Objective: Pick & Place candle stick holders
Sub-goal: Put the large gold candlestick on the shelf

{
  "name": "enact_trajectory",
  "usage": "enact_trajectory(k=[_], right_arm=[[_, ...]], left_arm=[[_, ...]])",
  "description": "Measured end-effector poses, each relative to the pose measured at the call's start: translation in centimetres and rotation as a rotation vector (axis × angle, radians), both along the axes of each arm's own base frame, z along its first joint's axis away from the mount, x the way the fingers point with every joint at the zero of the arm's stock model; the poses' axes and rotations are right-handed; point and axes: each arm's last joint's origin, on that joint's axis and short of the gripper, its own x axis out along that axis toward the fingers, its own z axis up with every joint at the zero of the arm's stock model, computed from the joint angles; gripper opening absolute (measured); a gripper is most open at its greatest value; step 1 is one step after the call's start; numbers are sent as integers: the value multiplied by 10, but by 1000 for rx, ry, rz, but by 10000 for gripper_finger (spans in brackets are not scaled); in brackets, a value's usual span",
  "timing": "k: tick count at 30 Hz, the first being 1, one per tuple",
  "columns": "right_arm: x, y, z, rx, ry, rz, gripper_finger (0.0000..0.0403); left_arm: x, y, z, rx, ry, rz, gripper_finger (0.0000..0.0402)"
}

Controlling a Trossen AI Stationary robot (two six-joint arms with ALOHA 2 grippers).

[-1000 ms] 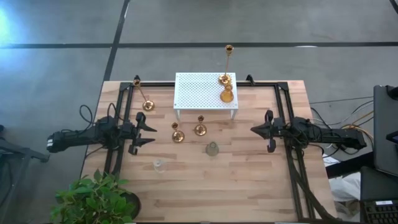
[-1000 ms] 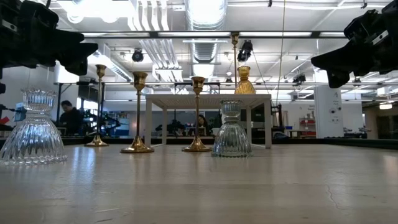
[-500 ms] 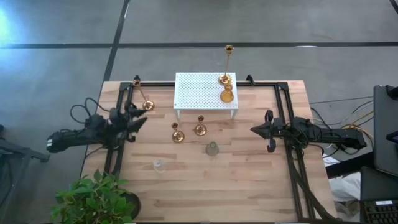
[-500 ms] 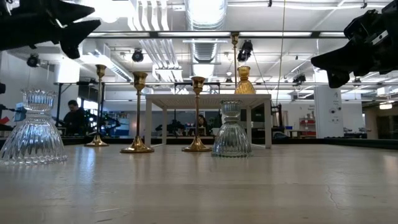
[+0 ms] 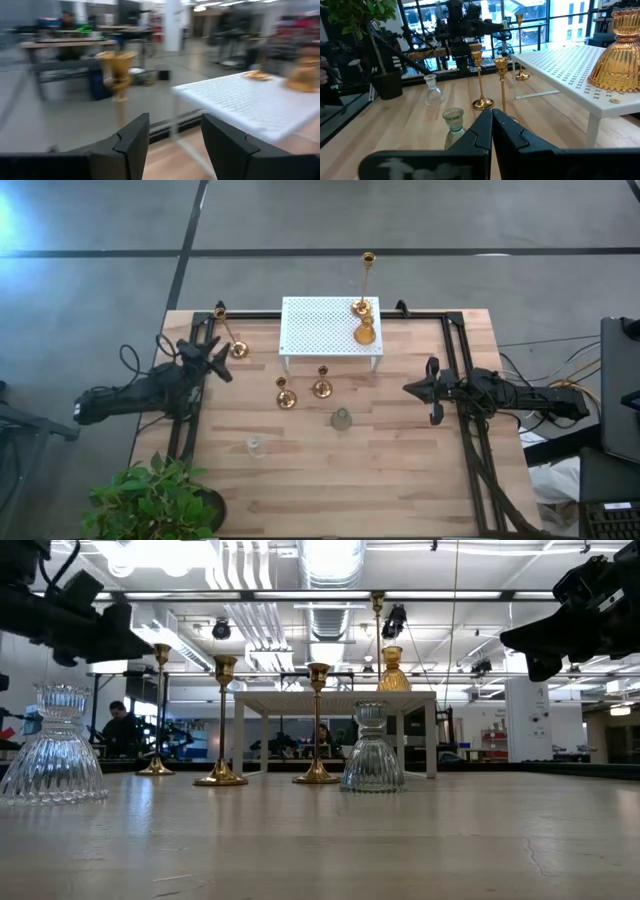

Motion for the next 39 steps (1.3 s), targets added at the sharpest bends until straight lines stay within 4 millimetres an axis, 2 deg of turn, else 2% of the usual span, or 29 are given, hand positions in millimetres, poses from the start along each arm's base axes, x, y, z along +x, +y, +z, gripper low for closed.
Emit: enact_trajectory(k=[3, 8, 16, 39], right_arm=[[0, 0, 0, 0, 0, 0, 9], [0, 0, 0, 0, 0, 0, 9], [0, 0, 0, 0, 1, 1, 9], [0, 0, 0, 0, 0, 1, 8]], left_arm=[[0, 2, -6, -2, 20, 95, 185], [3, 3, -13, -8, 60, 116, 185], [2, 11, -13, -7, 55, 249, 185], [14, 43, -15, -54, 87, 199, 185]])
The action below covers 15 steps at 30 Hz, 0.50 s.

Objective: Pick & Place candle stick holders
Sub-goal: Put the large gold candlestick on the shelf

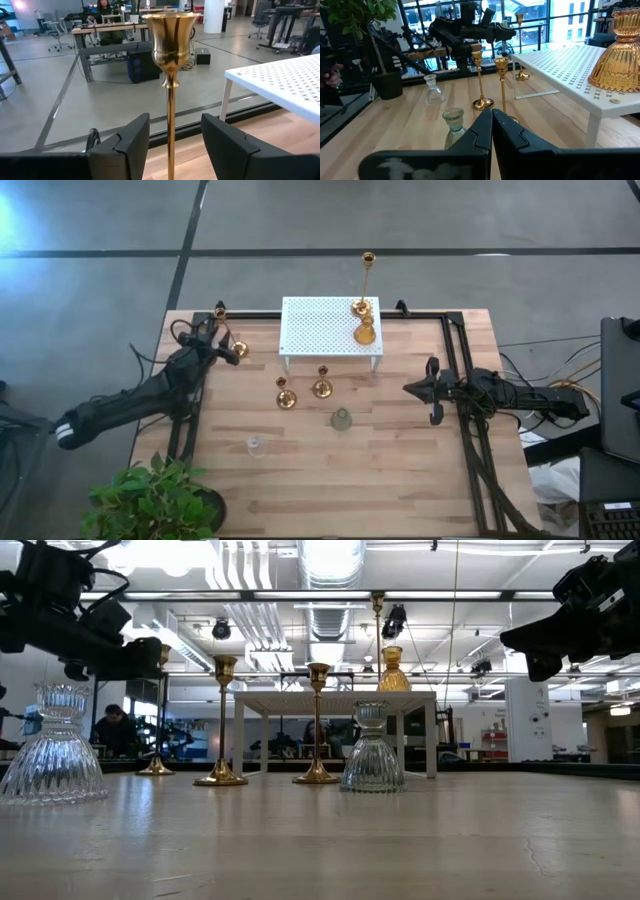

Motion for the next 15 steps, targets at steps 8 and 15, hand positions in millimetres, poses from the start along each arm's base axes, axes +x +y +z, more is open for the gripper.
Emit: enact_trajectory(k=[8, 15], right_arm=[[0, 0, 0, 0, 0, 0, 8], [0, 0, 0, 0, 0, 0, 8]], left_arm=[[5, 7, -4, -17, 22, 17, 185], [7, 15, -4, -11, 7, 44, 185]])
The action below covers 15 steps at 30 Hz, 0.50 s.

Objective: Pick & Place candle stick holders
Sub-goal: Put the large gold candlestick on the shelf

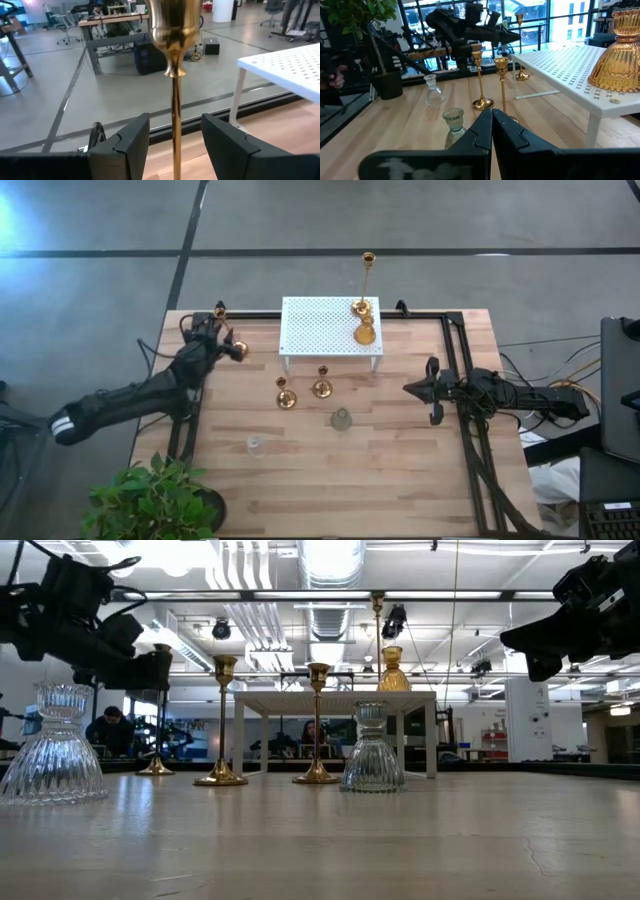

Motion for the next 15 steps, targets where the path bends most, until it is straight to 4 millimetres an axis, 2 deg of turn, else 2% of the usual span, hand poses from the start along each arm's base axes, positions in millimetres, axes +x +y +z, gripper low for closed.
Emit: enact_trajectory(k=[3, 6, 9, 13, 15], right_arm=[[0, 0, 0, 0, 0, 0, 8], [0, 0, 0, 0, 0, 0, 8], [0, 0, 0, 0, 0, 0, 8], [0, 0, 0, 0, -1, 0, 8], [0, 0, 0, 0, -1, -1, 8]], left_arm=[[1, 3, -1, -1, -1, 17, 182], [1, 5, -1, -3, -4, 30, 162], [1, 6, -2, -5, -5, 31, 119], [2, 6, 0, 2, -22, 25, 40], [2, 6, 0, 2, -25, 8, 19]])
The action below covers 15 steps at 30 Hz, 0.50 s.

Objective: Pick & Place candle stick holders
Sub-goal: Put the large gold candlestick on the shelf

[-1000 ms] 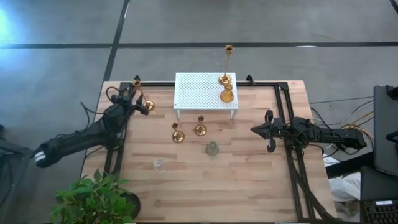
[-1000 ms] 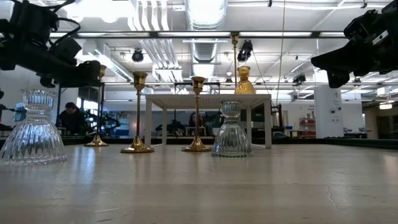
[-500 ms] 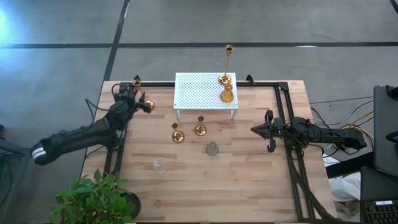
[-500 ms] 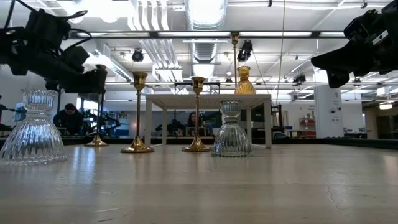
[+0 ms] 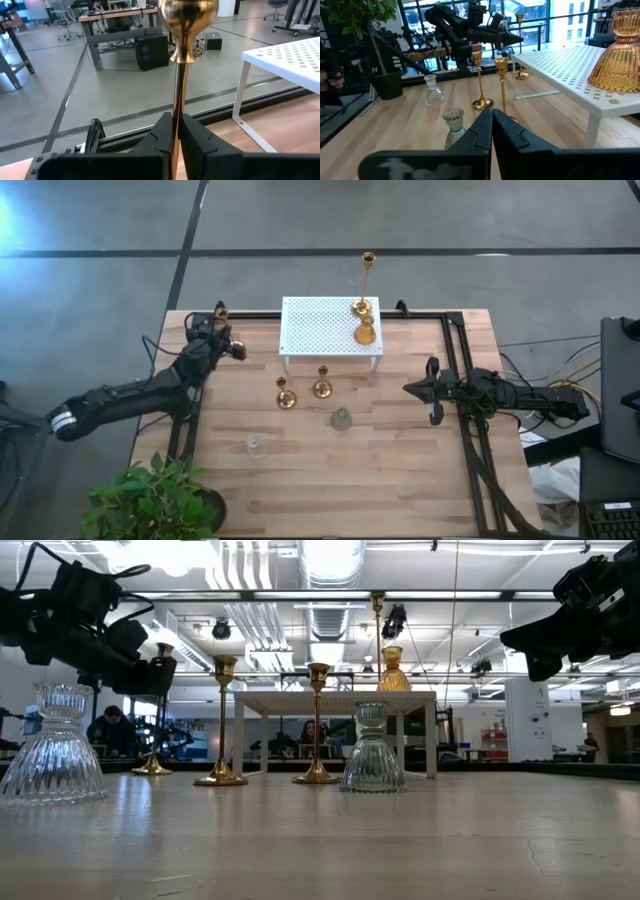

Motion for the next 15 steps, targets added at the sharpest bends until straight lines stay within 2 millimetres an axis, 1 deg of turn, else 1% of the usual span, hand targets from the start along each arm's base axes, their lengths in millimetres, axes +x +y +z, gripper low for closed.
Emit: enact_trajectory(k=[8, 15], right_arm=[[0, 0, 0, 0, 0, 0, 8], [0, 0, 0, 0, 0, 0, 8]], left_arm=[[1, 0, 0, 8, 30, -40, 20], [2, -1, 1, 6, 18, -68, 20]])
